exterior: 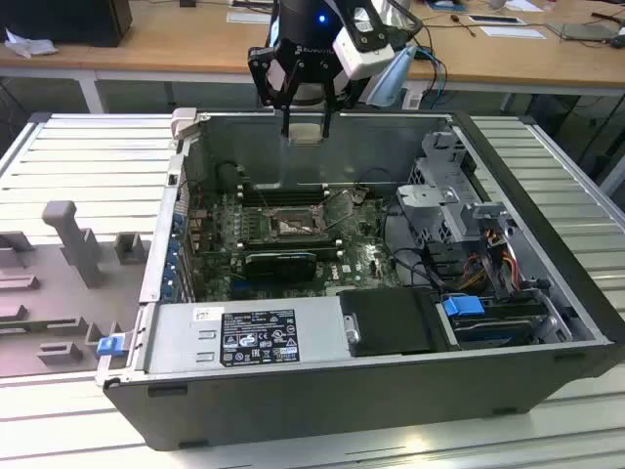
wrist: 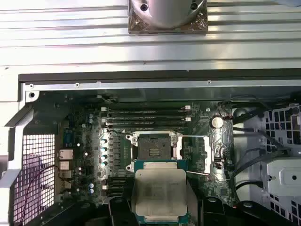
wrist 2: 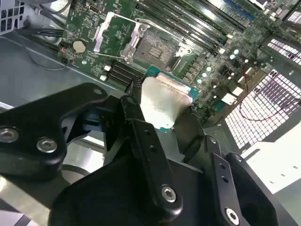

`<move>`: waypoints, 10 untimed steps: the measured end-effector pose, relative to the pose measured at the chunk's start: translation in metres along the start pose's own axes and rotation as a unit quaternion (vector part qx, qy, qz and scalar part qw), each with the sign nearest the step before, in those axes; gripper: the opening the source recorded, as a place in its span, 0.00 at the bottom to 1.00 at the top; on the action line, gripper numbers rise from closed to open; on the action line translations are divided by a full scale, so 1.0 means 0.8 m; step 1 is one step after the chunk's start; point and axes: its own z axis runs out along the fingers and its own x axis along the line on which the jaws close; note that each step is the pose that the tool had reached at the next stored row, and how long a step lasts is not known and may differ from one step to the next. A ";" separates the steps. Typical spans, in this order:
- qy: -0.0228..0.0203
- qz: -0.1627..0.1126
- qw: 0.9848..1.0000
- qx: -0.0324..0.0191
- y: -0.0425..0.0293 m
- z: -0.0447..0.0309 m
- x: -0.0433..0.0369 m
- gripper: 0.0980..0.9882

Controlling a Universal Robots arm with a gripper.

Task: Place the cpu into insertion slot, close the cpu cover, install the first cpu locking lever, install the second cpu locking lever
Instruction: 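Place the cpu into insertion slot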

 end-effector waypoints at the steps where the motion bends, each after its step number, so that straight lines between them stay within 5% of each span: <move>1: 0.000 0.005 1.000 0.000 0.0000 0.0001 0.000 0.48; 3: -0.003 0.037 0.999 -0.001 0.0000 0.0000 0.001 0.48; 10: -0.004 0.042 0.999 -0.001 -0.0003 0.0017 0.004 0.48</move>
